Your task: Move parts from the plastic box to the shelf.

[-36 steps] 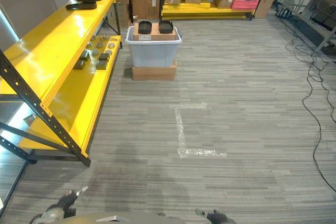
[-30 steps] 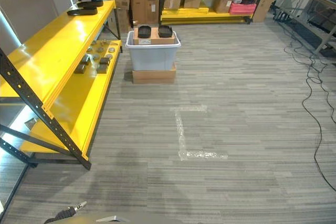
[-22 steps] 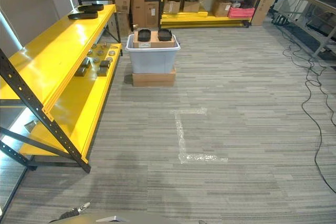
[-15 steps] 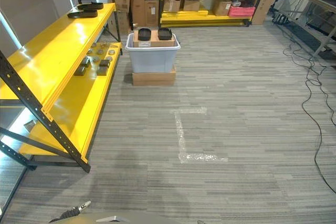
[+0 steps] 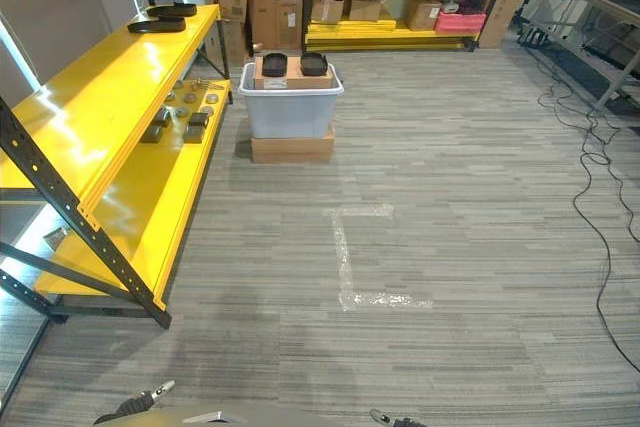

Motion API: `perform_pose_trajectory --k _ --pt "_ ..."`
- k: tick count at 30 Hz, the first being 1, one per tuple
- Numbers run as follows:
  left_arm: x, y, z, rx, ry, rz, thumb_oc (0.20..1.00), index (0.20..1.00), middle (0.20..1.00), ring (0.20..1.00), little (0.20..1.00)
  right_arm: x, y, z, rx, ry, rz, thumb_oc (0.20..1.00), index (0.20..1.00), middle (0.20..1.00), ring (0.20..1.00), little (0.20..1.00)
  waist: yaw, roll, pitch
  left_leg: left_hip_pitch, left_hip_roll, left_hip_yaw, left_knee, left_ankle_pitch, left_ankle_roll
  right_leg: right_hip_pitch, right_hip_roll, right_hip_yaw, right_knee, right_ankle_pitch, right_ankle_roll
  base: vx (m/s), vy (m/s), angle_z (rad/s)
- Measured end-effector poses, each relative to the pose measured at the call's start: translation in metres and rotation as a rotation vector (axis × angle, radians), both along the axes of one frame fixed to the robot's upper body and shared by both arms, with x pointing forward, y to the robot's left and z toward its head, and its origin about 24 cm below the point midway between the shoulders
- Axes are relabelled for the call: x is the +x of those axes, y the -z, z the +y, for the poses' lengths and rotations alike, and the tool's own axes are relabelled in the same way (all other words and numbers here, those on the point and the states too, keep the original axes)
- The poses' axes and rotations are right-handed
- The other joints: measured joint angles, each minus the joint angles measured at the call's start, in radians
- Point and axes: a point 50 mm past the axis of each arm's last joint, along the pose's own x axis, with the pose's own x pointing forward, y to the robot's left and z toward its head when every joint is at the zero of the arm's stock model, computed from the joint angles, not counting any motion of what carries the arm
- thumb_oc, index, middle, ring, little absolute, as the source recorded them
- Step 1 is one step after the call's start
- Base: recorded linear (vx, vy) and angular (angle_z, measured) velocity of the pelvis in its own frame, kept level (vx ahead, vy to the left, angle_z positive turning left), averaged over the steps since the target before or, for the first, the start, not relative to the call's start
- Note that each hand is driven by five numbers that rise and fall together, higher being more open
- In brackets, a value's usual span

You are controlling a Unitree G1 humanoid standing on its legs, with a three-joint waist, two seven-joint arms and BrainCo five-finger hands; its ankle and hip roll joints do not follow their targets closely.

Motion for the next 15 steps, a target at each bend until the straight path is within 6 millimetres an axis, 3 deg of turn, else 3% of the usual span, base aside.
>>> perform_pose_trajectory --k 1,3,4,6,8,9,12,13,15 --pt "0.002 0.000 0.000 0.000 0.002 -0.009 1.000 1.000 1.000 1.000 1.000 0.003 -0.001 0.001 0.001 -0.004 -0.015 1.000 1.000 1.000 1.000 1.000 -0.001 0.000 0.002 0.000 0.000 0.000 0.000 -0.002 -0.004 -0.001 0.000 0.000 0.000 0.000 0.000 0.00 0.000 0.00" --pt "0.032 -0.010 -0.004 -0.005 -0.001 -0.150 1.000 1.000 1.000 1.000 1.000 0.033 -0.007 0.006 -0.007 -0.044 -0.136 1.000 1.000 1.000 1.000 1.000 0.000 0.006 0.025 -0.003 0.000 0.000 0.000 -0.003 0.001 -0.003 0.000 0.001 0.000 -0.001 -0.003 0.00 0.000 0.00" --pt "0.069 -0.029 -0.007 -0.014 0.014 -0.326 1.000 1.000 1.000 1.000 1.000 0.067 -0.020 0.015 -0.015 -0.122 -0.283 1.000 1.000 1.000 1.000 1.000 0.001 0.001 0.047 -0.013 0.001 0.000 0.000 0.006 0.000 -0.009 0.001 0.000 0.000 0.008 -0.001 0.00 0.002 0.03" --pt "0.112 -0.065 -0.011 -0.022 0.057 -0.585 1.000 1.000 1.000 1.000 1.000 0.114 -0.051 0.026 -0.042 -0.223 -0.531 1.000 1.000 1.000 1.000 1.000 0.001 -0.004 0.064 -0.013 0.002 0.000 0.000 0.013 0.004 -0.008 0.001 0.000 0.000 0.017 0.003 0.00 0.000 0.00" --pt "0.130 -0.084 -0.013 -0.019 0.073 -0.698 1.000 1.000 1.000 1.000 1.000 0.135 -0.071 0.031 -0.068 -0.277 -0.651 1.000 1.000 1.000 1.000 1.000 0.000 -0.001 0.055 -0.015 0.000 0.000 0.000 0.009 0.000 -0.004 0.001 0.002 0.000 0.015 0.004 0.00 0.000 0.00" --pt "0.143 -0.101 -0.013 -0.015 0.097 -0.782 1.000 1.000 1.000 1.000 1.000 0.152 -0.090 0.033 -0.100 -0.329 -0.747 1.000 1.000 1.000 1.000 1.000 0.001 -0.002 0.049 -0.014 0.000 0.001 0.000 0.008 0.000 -0.003 0.001 0.003 0.000 0.013 0.006 0.00 0.000 0.00" --pt "0.160 -0.129 -0.008 0.021 0.132 -0.909 1.000 1.000 1.000 1.000 1.000 0.172 -0.122 0.031 -0.168 -0.412 -0.878 1.000 1.000 1.000 1.000 1.000 0.000 0.000 0.049 -0.007 0.000 0.001 0.000 0.017 0.004 -0.003 0.001 0.002 0.000 0.014 0.006 0.00 0.000 0.00" --pt "0.166 -0.154 -0.006 0.052 0.170 -1.018 1.000 1.000 1.000 1.000 1.000 0.180 -0.150 0.028 -0.228 -0.467 -0.993 1.000 1.000 1.000 1.000 1.000 0.001 0.002 0.050 -0.006 0.000 0.001 0.000 0.019 0.006 -0.001 0.001 0.002 0.000 0.019 0.003 0.00 0.000 0.00" --pt "0.171 -0.175 -0.003 0.082 0.192 -1.104 1.000 1.000 1.000 1.000 1.000 0.185 -0.175 0.025 -0.281 -0.468 -1.098 1.000 1.000 1.000 1.000 1.000 0.003 0.003 0.050 0.005 0.000 0.001 0.003 0.017 0.008 0.010 0.001 0.001 0.000 0.016 0.005 0.00 0.000 0.00"
